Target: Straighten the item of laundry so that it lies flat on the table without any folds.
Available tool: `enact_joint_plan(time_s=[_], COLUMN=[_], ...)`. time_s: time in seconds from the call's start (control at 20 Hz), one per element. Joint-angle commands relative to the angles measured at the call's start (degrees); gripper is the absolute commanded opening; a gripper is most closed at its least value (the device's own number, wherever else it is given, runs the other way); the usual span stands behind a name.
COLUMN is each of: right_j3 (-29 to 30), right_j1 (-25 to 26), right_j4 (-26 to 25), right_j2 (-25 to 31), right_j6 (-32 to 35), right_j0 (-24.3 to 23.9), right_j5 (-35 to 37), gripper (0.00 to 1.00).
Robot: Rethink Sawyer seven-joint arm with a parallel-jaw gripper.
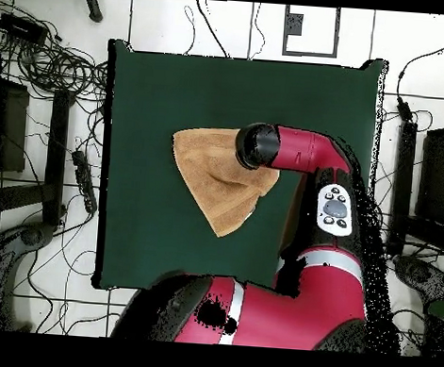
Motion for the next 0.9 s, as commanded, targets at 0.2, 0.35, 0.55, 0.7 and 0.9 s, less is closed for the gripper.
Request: enact_joint_plan(time_s=[0.2, 0.35, 0.55, 0.7, 0.9], right_j3=[-3.83, -5.51, -6.96, -7.64, -9.35], right_j1=[4.45, 6.29, 7.54, 7.98, 9.56], right_j4=[-1.94, -2.09, -2.12, -1.93, -1.72], right_j2=[6.85, 6.64, 7.02, 6.70, 6.37], right_j6=[-4.12, -3.90, -4.77, -4.40, -3.80], right_j0=[0.20, 0.15, -0.34, -0.12, 0.32], right_j5=[-3.47, -4.12, -4.00, -3.19, -2.32], gripper=[1.00, 1.00, 1.00, 1.00, 1.00])
